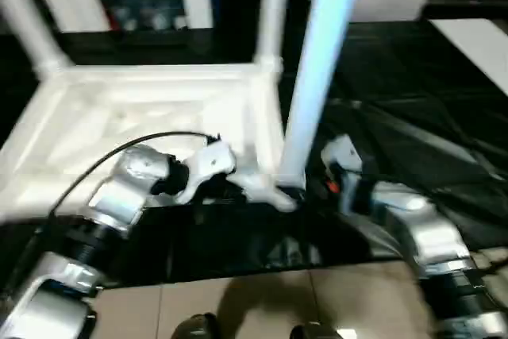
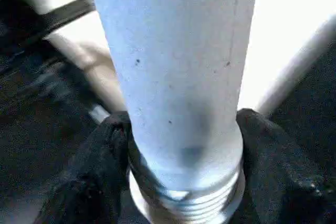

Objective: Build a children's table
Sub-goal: Rotate leg to tighten

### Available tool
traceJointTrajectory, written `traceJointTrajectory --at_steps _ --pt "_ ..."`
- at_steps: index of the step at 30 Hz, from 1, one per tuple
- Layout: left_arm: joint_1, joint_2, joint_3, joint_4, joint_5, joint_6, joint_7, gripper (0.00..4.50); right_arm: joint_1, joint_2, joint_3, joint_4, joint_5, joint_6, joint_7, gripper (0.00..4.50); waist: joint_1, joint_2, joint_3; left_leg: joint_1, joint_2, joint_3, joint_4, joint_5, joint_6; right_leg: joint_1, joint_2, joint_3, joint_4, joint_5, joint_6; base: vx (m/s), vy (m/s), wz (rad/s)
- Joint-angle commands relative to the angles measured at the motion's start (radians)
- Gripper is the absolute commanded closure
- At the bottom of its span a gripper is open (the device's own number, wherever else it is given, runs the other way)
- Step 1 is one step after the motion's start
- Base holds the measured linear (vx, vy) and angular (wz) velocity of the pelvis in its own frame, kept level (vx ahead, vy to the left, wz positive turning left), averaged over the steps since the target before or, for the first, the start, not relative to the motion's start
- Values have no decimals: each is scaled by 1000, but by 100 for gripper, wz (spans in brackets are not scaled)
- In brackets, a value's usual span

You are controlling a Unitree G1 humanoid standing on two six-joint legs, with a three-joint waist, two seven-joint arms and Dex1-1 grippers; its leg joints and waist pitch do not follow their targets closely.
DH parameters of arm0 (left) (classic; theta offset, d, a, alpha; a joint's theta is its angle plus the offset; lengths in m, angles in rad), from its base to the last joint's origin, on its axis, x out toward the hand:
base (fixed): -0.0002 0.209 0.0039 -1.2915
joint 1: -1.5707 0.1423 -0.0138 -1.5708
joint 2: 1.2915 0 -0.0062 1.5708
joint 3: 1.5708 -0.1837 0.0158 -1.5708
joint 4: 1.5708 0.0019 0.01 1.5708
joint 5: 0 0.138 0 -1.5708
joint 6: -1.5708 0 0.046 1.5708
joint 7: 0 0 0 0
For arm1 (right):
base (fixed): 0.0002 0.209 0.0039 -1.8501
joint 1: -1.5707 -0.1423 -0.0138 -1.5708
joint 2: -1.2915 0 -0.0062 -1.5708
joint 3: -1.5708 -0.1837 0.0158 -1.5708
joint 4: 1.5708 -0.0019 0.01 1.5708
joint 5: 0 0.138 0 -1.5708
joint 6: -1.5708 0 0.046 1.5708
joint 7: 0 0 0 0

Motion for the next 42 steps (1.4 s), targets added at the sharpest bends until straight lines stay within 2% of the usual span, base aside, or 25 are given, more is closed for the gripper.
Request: traceJointTrajectory --at_steps 1,3,4,5,7,8,9,12,13,17,20,22,23,24,27,29,31,35,36,38,42 --pt "-30 -113 -39 -62 -33 23 85 450 -31 108 102 -8 27 35 -36 181 1 -4 -70 36 52 -30 -68 -266 -17 19 -72 32 -81 -221 -217 0 0 0" --pt "-42 -179 -27 -53 -10 75 180 450 -52 154 101 32 -33 37 -147 181 -6 -3 -72 35 50 -27 -63 -244 -7 19 -71 35 -81 -171 -222 0 0 0" --pt "-43 -188 -25 -52 -7 82 193 450 -55 161 100 38 -41 38 -165 181 -7 -3 -72 35 50 -27 -63 -238 -4 18 -71 35 -82 -163 -224 0 0 0" --pt "-46 -202 -22 -51 -3 93 212 450 -59 170 98 47 -54 39 -191 181 -8 -6 -74 31 47 -27 -60 -220 4 24 -71 34 -81 -141 -225 0 0 0" --pt "-52 -221 -21 -58 9 117 241 450 -63 187 92 56 -60 41 -213 181 -5 -4 -76 30 46 -25 -56 -187 21 27 -71 35 -80 -97 -222 0 0 0" --pt "-53 -220 -21 -62 15 120 245 450 -58 194 76 45 -45 52 -215 125 -4 -5 -78 28 45 -25 -54 -165 37 31 -70 34 -76 -59 -223 0 0 0" --pt "-55 -216 -21 -60 18 117 244 450 -55 197 66 38 -30 58 -210 111 -3 -2 -80 28 45 -26 -54 -149 50 33 -69 33 -74 -26 -225 0 0 0" --pt "-54 -187 -22 -53 30 91 224 450 -43 177 56 18 -23 60 -186 102 -3 -1 -79 28 47 -27 -55 -151 61 33 -67 30 -74 -9 -230 0 0 0" --pt "-52 -177 -22 -51 33 85 218 450 -39 166 58 15 -29 53 -178 74 -3 -1 -78 30 48 -27 -55 -164 56 33 -68 30 -74 -25 -233 0 0 0" --pt "-34 -74 -33 -45 36 3 116 450 1 47 53 -20 -17 -20 -38 45 0 0 -77 29 50 -28 -55 -174 56 37 -70 31 -74 -24 -222 0 0 0" --pt "-26 -36 -40 -48 30 -16 62 450 10 0 43 -33 -4 -33 24 15 2 0 -77 30 49 -27 -54 -171 63 35 -69 30 -73 -10 -237 0 0 0" --pt "-20 17 -61 -38 29 -98 -23 450 17 -63 36 -47 23 -46 121 4 9 -1 -76 32 52 -28 -54 -180 65 38 -69 30 -76 -32 -234 0 0 0" --pt "-19 39 -67 -33 24 -118 -64 450 18 -96 37 -51 29 -58 168 4 9 -2 -75 31 51 -27 -54 -181 66 37 -70 31 -75 -31 -234 0 0 0" --pt "-21 58 -73 -24 17 -153 -106 450 14 -126 39 -48 28 -74 210 4 13 2 -76 34 53 -26 -53 -178 67 34 -69 30 -73 -24 -233 0 0 0" --pt "-30 82 -81 -6 7 -193 -154 450 7 -170 48 -40 28 -100 274 4 20 2 -77 38 54 -25 -52 -179 71 32 -69 29 -70 -7 -244 0 0 0" --pt "-42 112 -99 7 -7 -237 -225 450 5 -223 72 -41 40 -131 380 4 32 3 -76 39 57 -22 -53 -182 68 30 -69 29 -68 -11 -252 0 0 0" --pt "-47 125 -107 11 -17 -259 -268 450 0 -250 91 -38 47 -142 437 4 36 2 -77 38 58 -23 -53 -182 66 31 -69 28 -65 -10 -255 0 0 0" --pt "-61 138 -125 27 -15 -307 -313 450 -13 -270 121 -19 53 -144 499 21 40 0 -77 37 56 -22 -52 -188 69 30 -72 28 -64 -17 -264 0 0 0" --pt "-63 138 -126 30 -14 -313 -318 450 -15 -274 130 -16 51 -144 513 21 40 -8 -74 36 56 -22 -52 -190 69 30 -73 28 -65 -40 -263 0 0 0" --pt "-67 137 -127 39 -11 -323 -322 450 -20 -278 143 -12 52 -143 536 50 40 -5 -74 37 58 -22 -53 -197 63 28 -74 29 -68 -71 -259 0 0 0" --pt "-73 137 -132 61 -3 -346 -331 450 -27 -277 145 -5 65 -139 554 80 42 -5 -75 38 58 -22 -53 -194 60 27 -73 29 -67 -68 -257 0 0 0"
